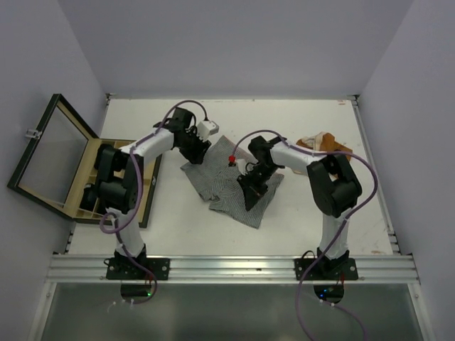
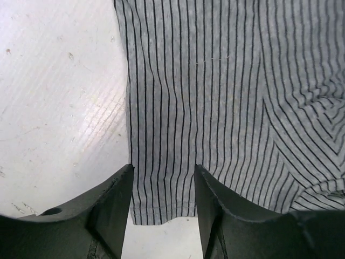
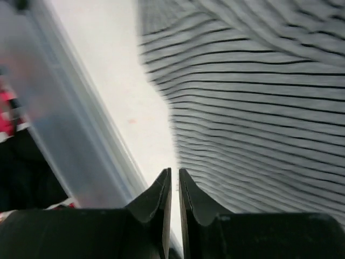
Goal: Roll the underwear
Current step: Move the underwear to the center of the board, then fold the underwear
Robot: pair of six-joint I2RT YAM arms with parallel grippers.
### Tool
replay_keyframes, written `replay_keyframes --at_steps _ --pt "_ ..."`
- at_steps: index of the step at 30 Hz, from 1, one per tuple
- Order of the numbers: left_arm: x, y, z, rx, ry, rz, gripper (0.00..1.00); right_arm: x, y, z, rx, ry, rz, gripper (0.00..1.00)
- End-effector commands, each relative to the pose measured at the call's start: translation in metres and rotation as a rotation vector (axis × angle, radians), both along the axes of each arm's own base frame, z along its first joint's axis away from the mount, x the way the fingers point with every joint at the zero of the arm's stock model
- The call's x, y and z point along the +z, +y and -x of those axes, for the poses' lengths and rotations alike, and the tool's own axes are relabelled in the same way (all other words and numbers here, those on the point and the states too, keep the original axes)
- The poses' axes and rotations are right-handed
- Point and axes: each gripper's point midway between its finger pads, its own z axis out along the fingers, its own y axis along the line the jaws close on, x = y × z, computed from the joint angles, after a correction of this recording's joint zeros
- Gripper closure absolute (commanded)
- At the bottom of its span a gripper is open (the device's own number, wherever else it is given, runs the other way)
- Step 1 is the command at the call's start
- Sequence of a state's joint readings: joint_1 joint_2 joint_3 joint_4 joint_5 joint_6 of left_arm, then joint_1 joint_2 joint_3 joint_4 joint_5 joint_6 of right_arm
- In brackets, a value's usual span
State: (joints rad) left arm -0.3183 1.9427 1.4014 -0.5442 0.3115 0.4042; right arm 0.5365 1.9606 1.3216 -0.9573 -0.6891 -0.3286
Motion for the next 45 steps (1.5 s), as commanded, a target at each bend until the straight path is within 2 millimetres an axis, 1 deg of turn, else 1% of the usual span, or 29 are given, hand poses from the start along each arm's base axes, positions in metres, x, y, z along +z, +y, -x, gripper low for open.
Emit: replay_keyframes --at_steps 1,2,3,4,5,6,7,9,10,11,14,17,19,20,22,26,29,30,33,34,35,37,38,39,40,41,43,44,45 --pt "0.047 -0.008 0.002 -0.054 -0.076 0.082 0.48 0.095 0.032 0.012 -0.041 0.082 -0.32 0.85" --pt "0.048 -0.01 0.01 -0.058 -0.063 0.102 0.48 0.101 0.033 0.003 -0.053 0.033 -0.32 0.85" --pt "0.06 -0.017 0.018 -0.07 -0.06 0.156 0.48 0.106 0.024 -0.027 -0.095 -0.101 -0.286 0.86" --pt "0.064 -0.02 0.023 -0.074 -0.053 0.186 0.47 0.105 0.017 -0.044 -0.12 -0.168 -0.255 0.87" --pt "0.061 -0.023 0.034 -0.083 -0.035 0.211 0.47 0.101 0.001 -0.066 -0.162 -0.225 -0.215 0.9" --pt "0.073 -0.029 0.043 -0.099 -0.036 0.266 0.47 0.091 -0.014 -0.088 -0.17 -0.307 -0.129 0.91" --pt "0.067 -0.03 0.054 -0.099 -0.011 0.279 0.46 0.082 -0.025 -0.099 -0.173 -0.336 -0.071 0.94" --pt "0.074 -0.036 0.062 -0.104 -0.033 0.304 0.45 0.067 -0.046 -0.112 -0.142 -0.372 0.014 0.95" --pt "0.066 -0.04 0.072 -0.116 -0.014 0.299 0.45 0.047 -0.059 -0.118 -0.129 -0.374 0.102 0.97" --pt "0.064 -0.042 0.075 -0.117 -0.013 0.29 0.45 0.039 -0.065 -0.12 -0.117 -0.374 0.135 0.97" --pt "0.054 -0.045 0.081 -0.094 0.002 0.277 0.45 0.007 -0.083 -0.12 -0.077 -0.366 0.233 0.98" --pt "0.043 -0.041 0.086 -0.072 0.037 0.261 0.45 -0.02 -0.104 -0.108 -0.035 -0.337 0.327 0.99" --pt "0.036 -0.037 0.085 -0.056 0.048 0.239 0.45 -0.029 -0.112 -0.099 -0.013 -0.319 0.358 1.0" --pt "0.033 -0.037 0.086 -0.053 0.055 0.231 0.45 -0.035 -0.118 -0.088 -0.004 -0.293 0.382 1.0" --pt "0.027 -0.035 0.085 -0.04 0.065 0.216 0.45 -0.037 -0.118 -0.07 0.015 -0.245 0.381 1.0" --pt "0.007 -0.034 0.084 -0.023 0.128 0.188 0.45 -0.038 -0.097 -0.015 0.163 -0.185 0.365 1.0" --pt "-0.007 -0.035 0.077 -0.011 0.161 0.17 0.46 -0.032 -0.068 0.015 0.211 -0.136 0.306 0.98" --pt "-0.012 -0.036 0.072 -0.008 0.166 0.16 0.46 -0.027 -0.054 0.032 0.192 -0.053 0.255 0.97" --pt "-0.027 -0.038 0.068 -0.009 0.207 0.141 0.46 -0.007 -0.029 0.058 0.174 0.08 0.149 0.86" --pt "-0.025 -0.042 0.059 -0.014 0.202 0.145 0.46 0.01 -0.01 0.067 0.155 0.144 0.036 0.77" --pt "-0.039 -0.042 0.061 -0.019 0.246 0.133 0.46 0.027 0.004 0.067 0.146 0.167 -0.05 0.74" --pt "-0.039 -0.049 0.048 -0.025 0.245 0.142 0.47 0.051 0.017 0.066 0.145 0.176 -0.147 0.69" --pt "-0.041 -0.05 0.047 -0.038 0.252 0.141 0.47 0.073 0.026 0.053 0.119 0.134 -0.229 0.69" --pt "-0.043 -0.055 0.045 -0.059 0.261 0.158 0.47 0.082 0.029 0.041 0.089 0.106 -0.262 0.69" --pt "-0.035 -0.059 0.036 -0.077 0.23 0.169 0.46 0.093 0.031 0.03 0.061 0.081 -0.305 0.69" --pt "-0.026 -0.06 0.029 -0.099 0.185 0.171 0.46 0.112 0.027 0.006 -0.002 0.036 -0.368 0.69" --pt "-0.004 -0.063 0.016 -0.127 0.114 0.193 0.44 0.127 0.021 -0.03 -0.101 -0.033 -0.413 0.69" --pt "0.016 -0.063 0.009 -0.144 0.06 0.211 0.44 0.134 0.008 -0.069 -0.191 -0.125 -0.404 0.69" --pt "0.031 -0.064 0.002 -0.148 0.018 0.228 0.43 0.135 0.001 -0.09 -0.237 -0.178 -0.384 0.68"
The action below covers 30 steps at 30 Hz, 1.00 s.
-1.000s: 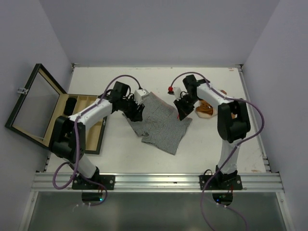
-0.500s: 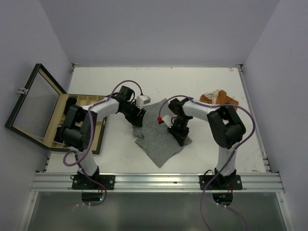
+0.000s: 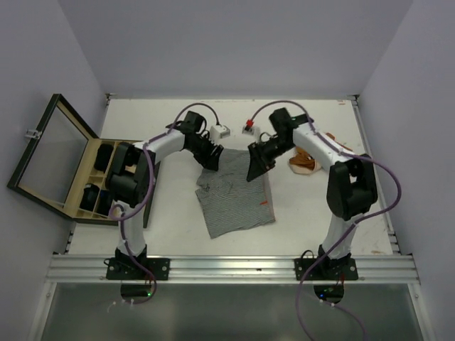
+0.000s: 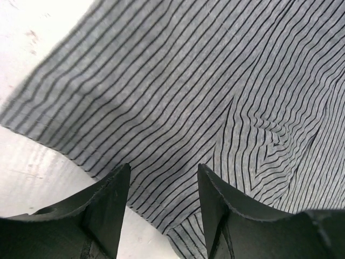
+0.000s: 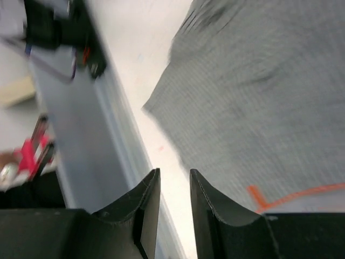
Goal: Roll the underwear
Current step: Fold the underwear
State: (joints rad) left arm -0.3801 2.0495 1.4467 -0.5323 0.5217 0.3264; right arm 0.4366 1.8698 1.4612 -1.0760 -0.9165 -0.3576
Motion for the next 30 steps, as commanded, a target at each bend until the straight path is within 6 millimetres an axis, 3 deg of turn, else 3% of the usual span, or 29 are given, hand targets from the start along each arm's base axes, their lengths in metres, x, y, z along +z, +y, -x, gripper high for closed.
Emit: replay_keyframes --at_steps 1,2,4,5,6,8,9,11,15,18,30 --pt "0.062 0.002 -0.029 -0.026 -0.167 0.077 0.43 0.049 -0.018 -0.084 -0.229 -0.19 -0.091 0.67" --pt "0.083 0.004 -0.04 -0.007 -0.241 0.096 0.41 0.047 -0.027 -0.117 -0.293 -0.251 -0.053 0.66" --pt "0.097 0.014 -0.055 0.033 -0.307 0.082 0.39 0.029 -0.047 -0.155 -0.37 -0.336 0.094 0.65" --pt "0.1 0.018 -0.065 0.051 -0.344 0.066 0.39 0.036 -0.051 -0.176 -0.392 -0.395 0.115 0.64" --pt "0.104 0.02 -0.073 0.063 -0.368 0.056 0.39 0.014 -0.059 -0.193 -0.426 -0.391 0.187 0.62" --pt "0.091 0.022 -0.083 0.094 -0.352 0.027 0.39 0.011 -0.062 -0.216 -0.47 -0.414 0.216 0.59" --pt "0.093 0.021 -0.091 0.109 -0.354 0.031 0.4 -0.009 -0.063 -0.222 -0.476 -0.39 0.251 0.57" --pt "0.079 0.018 -0.095 0.13 -0.313 0.037 0.42 -0.018 -0.064 -0.232 -0.496 -0.384 0.27 0.56" --pt "0.066 0.016 -0.108 0.189 -0.309 0.049 0.44 -0.044 -0.068 -0.239 -0.521 -0.363 0.308 0.44" --pt "0.054 0.016 -0.116 0.235 -0.288 0.05 0.46 -0.058 -0.072 -0.242 -0.535 -0.372 0.325 0.41" --pt "-0.002 0.024 -0.109 0.3 -0.165 -0.016 0.52 -0.101 -0.071 -0.233 -0.514 -0.291 0.341 0.5"
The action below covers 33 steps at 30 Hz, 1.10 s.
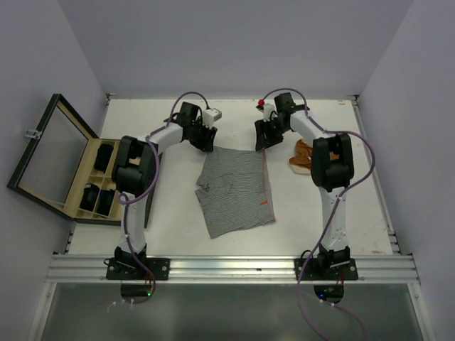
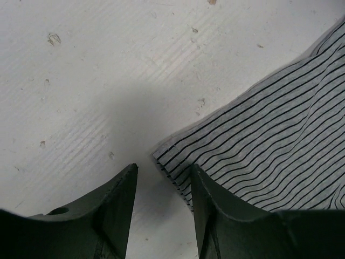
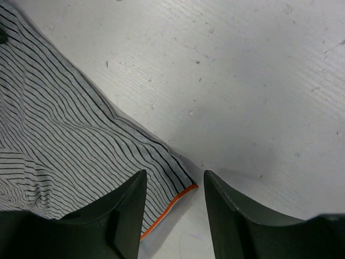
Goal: Roll the underwear
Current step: Fold the underwear
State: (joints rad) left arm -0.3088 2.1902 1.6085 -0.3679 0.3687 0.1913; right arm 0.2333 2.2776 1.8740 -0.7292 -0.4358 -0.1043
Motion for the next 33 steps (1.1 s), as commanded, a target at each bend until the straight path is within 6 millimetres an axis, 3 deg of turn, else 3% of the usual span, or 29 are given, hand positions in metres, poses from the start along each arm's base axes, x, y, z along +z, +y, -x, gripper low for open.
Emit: replay_keyframes --at_steps 1,7,9,14,21,27,33 --pt "0.002 0.001 -0.013 0.056 -0.022 0.007 0.52 -0.016 -0.001 0.003 -0.005 0.031 -0.002 0.5" --pt "0.019 -0.001 -0.021 0.069 -0.068 0.04 0.52 -0.025 0.0 0.014 0.026 0.064 -0.013 0.58" --pt "0.026 -0.002 -0.026 0.072 -0.089 0.048 0.51 -0.025 0.0 0.014 0.032 0.065 -0.017 0.67" --pt "0.021 -0.009 -0.024 0.053 -0.044 0.074 0.53 -0.022 0.002 0.014 0.037 0.06 -0.028 0.87" --pt "0.007 -0.012 -0.015 0.045 0.005 0.092 0.61 -0.023 0.002 0.012 0.044 0.057 -0.032 0.93" --pt "-0.004 -0.017 -0.011 0.052 0.065 0.114 0.73 -0.024 0.003 0.012 0.048 0.065 -0.04 0.93" --pt "-0.003 -0.018 -0.022 0.065 0.038 0.126 0.95 -0.022 -0.001 0.003 0.043 0.048 -0.038 1.0"
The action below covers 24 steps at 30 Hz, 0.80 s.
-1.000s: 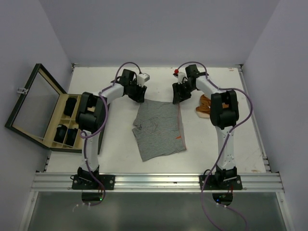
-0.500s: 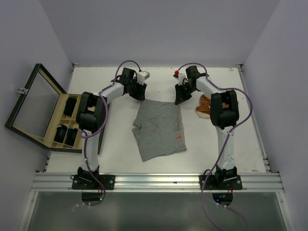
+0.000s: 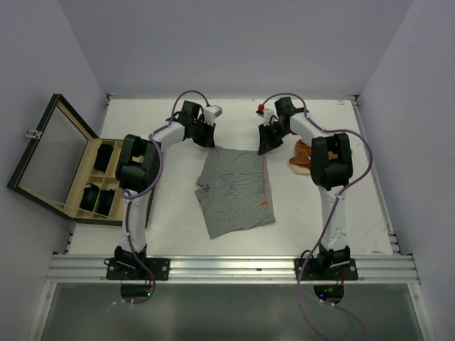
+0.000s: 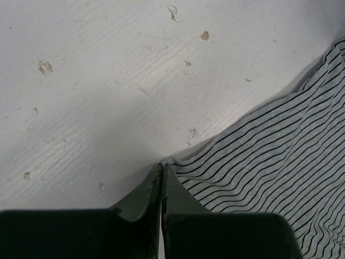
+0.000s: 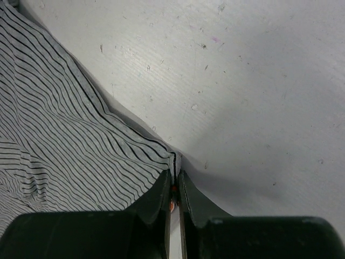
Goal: Roll the underwear
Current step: Fold the underwear
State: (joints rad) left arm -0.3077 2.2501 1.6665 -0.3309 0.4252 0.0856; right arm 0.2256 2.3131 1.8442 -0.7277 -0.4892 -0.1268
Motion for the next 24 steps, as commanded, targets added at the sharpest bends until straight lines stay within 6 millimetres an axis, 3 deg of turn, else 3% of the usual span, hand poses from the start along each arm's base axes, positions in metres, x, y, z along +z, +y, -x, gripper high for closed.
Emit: replay_keyframes --at_steps 1,5,7,9,11,12,14,15,16,18,19,20,21,23,24 --pt "0.002 0.0 -0.015 0.021 -0.015 0.025 1.0 0.003 -0.002 -0.012 0.009 -0.02 -0.022 1.0" --pt "0.028 0.007 -0.037 0.011 -0.107 0.048 1.0 0.025 -0.002 -0.035 0.008 -0.085 -0.076 1.0" --pt "0.059 0.004 -0.045 -0.028 -0.174 0.091 1.0 0.05 -0.003 -0.044 0.015 -0.131 -0.115 1.0" --pt "0.088 0.007 -0.045 -0.068 -0.243 0.097 1.0 0.074 0.003 -0.043 0.074 -0.177 -0.159 1.0" --pt "0.105 0.002 -0.033 -0.139 -0.269 0.124 1.0 0.101 0.009 -0.03 0.13 -0.195 -0.213 1.0" --pt "0.124 0.002 -0.026 -0.171 -0.306 0.127 1.0 0.105 0.01 -0.023 0.169 -0.203 -0.223 1.0" --pt "0.123 0.0 -0.001 -0.231 -0.278 0.153 1.0 0.124 0.014 -0.004 0.221 -0.201 -0.272 1.0" --pt "0.137 -0.004 0.013 -0.283 -0.301 0.177 1.0 0.12 0.013 0.011 0.259 -0.175 -0.275 1.0" --pt "0.129 -0.003 0.031 -0.307 -0.266 0.188 1.0 0.121 0.012 0.02 0.283 -0.166 -0.28 1.0" --pt "0.146 -0.004 0.06 -0.376 -0.287 0.224 1.0 0.121 0.007 0.049 0.361 -0.135 -0.283 1.0" --pt "0.13 -0.003 0.082 -0.398 -0.243 0.231 1.0 0.121 0.006 0.059 0.388 -0.122 -0.286 1.0" --pt "0.132 -0.003 0.095 -0.42 -0.241 0.238 1.0 0.122 0.004 0.068 0.412 -0.113 -0.291 1.0" --pt "0.149 -0.004 0.109 -0.461 -0.295 0.247 1.0 0.125 0.002 0.088 0.461 -0.095 -0.305 1.0" --pt "0.135 -0.005 0.145 -0.516 -0.262 0.242 1.0 0.13 0.001 0.109 0.508 -0.085 -0.327 1.0" --pt "0.143 -0.007 0.161 -0.543 -0.282 0.252 1.0 0.132 -0.002 0.128 0.551 -0.08 -0.334 1.0"
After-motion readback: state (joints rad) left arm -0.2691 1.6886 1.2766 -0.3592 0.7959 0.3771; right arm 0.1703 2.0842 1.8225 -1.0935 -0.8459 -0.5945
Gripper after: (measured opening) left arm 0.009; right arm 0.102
